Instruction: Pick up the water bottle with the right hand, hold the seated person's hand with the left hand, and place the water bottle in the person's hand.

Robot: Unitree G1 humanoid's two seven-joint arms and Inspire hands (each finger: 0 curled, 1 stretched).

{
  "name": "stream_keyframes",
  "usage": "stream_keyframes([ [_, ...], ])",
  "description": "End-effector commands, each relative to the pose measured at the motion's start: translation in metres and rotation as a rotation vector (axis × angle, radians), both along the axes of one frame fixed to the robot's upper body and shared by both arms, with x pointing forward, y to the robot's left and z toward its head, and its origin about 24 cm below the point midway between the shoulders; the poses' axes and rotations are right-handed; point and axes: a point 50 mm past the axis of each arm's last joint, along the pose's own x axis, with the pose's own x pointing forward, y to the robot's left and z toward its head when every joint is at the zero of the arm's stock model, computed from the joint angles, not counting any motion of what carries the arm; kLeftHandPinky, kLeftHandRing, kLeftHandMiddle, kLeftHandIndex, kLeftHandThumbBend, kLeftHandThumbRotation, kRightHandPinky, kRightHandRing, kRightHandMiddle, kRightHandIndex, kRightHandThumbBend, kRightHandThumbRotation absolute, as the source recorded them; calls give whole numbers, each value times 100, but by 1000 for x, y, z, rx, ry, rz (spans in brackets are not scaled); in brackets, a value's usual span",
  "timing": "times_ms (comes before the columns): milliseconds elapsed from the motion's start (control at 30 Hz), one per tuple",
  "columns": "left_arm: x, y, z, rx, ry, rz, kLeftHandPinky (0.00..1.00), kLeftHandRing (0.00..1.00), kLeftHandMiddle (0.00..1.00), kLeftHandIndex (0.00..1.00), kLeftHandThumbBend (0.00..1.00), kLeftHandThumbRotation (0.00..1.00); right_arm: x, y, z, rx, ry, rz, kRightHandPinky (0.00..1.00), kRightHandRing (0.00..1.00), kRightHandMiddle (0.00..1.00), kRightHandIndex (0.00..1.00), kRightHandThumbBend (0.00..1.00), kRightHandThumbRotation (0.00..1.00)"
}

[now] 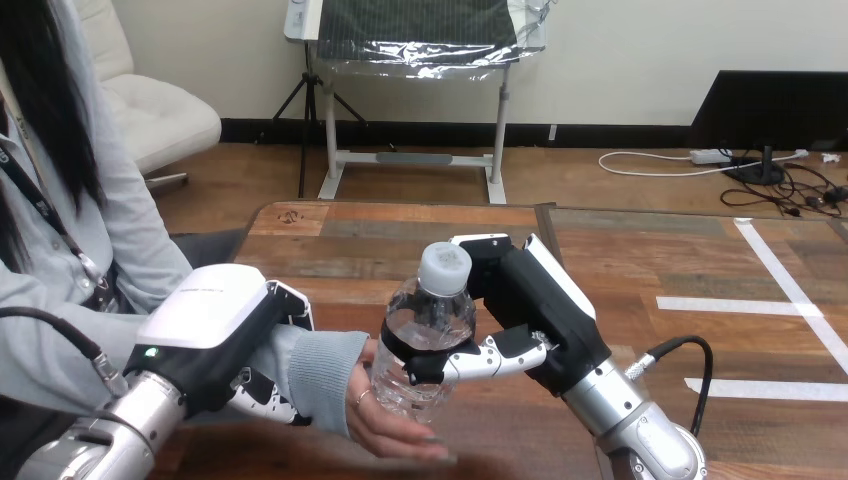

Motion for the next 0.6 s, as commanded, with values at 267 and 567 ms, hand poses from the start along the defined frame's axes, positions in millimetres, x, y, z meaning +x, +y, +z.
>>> stream_keyframes([
  [267,23,-27,53,-85,-223,-65,33,34,39,40,84,0,17,13,28,19,-127,25,22,27,34,33,80,0],
  [567,26,-33,58,-92,-250,-91,32,34,39,41,84,0,16,16,27,20,-123,36,21,26,34,33,80,0],
])
